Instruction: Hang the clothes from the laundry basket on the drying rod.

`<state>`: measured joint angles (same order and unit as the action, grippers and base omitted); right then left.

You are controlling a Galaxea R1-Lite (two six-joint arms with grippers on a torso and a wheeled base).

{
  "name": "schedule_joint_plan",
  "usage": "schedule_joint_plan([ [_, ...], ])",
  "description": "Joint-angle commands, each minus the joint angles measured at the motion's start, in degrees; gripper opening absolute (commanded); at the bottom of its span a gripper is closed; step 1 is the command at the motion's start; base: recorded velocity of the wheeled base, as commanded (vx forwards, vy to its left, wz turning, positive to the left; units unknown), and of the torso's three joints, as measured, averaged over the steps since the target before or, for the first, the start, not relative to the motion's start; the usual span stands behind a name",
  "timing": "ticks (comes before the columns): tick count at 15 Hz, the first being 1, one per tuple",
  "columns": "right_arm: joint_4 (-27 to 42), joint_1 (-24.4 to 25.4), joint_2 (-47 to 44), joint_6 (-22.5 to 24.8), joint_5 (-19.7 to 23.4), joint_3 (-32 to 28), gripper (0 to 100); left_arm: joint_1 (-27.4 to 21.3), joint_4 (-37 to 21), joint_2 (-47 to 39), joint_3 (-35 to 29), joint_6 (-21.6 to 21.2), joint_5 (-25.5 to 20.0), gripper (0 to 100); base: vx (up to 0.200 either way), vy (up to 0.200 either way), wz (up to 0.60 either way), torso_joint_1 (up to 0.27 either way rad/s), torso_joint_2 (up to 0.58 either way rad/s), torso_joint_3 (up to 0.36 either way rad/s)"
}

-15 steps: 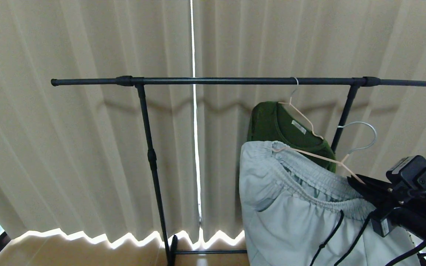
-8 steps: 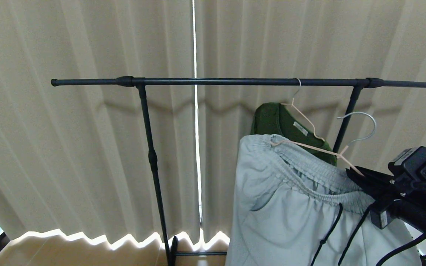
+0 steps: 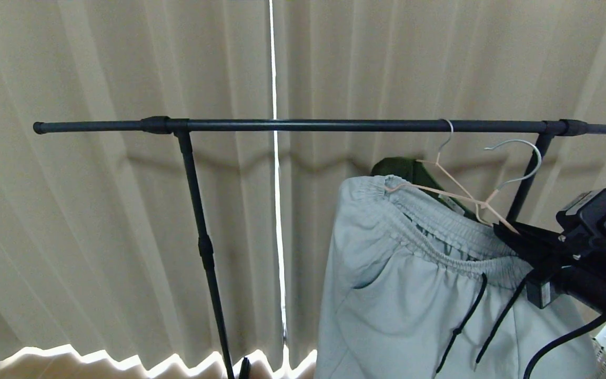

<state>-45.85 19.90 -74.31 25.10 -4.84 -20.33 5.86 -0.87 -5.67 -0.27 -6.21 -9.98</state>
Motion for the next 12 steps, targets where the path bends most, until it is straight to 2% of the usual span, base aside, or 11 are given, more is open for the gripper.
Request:
schedule_joint_plan([
  [1, 0.06, 0.41, -0.39, 0.04, 0.01, -0.58, 0, 0.02, 0.07, -0.13, 0.00, 0.05, -0.04, 100, 0.200, 0.000, 0.00, 0.002, 0.00, -0.002],
  [5, 0.15, 2.25, -2.59, 0.12, -0.17, -3.22, 0, 0.02, 0.07, -0.13, 0.00, -0.04, -0.04, 100, 0.200, 0.000, 0.00, 0.002, 0.00, 0.004],
  [9, 2.69, 2.34, -7.60, 0.12, -0.26, -9.46, 0, 0.02, -0.01, -0.13, 0.00, -0.04, -0.04, 100, 0.000, 0.000, 0.00, 0.000, 0.00, 0.000],
  [12, 8.23, 2.25, -12.61, 0.12, -0.26, -18.87, 0, 0.02, -0.01, -0.13, 0.00, 0.14, -0.04, 100, 0.000, 0.000, 0.00, 0.000, 0.00, 0.000],
])
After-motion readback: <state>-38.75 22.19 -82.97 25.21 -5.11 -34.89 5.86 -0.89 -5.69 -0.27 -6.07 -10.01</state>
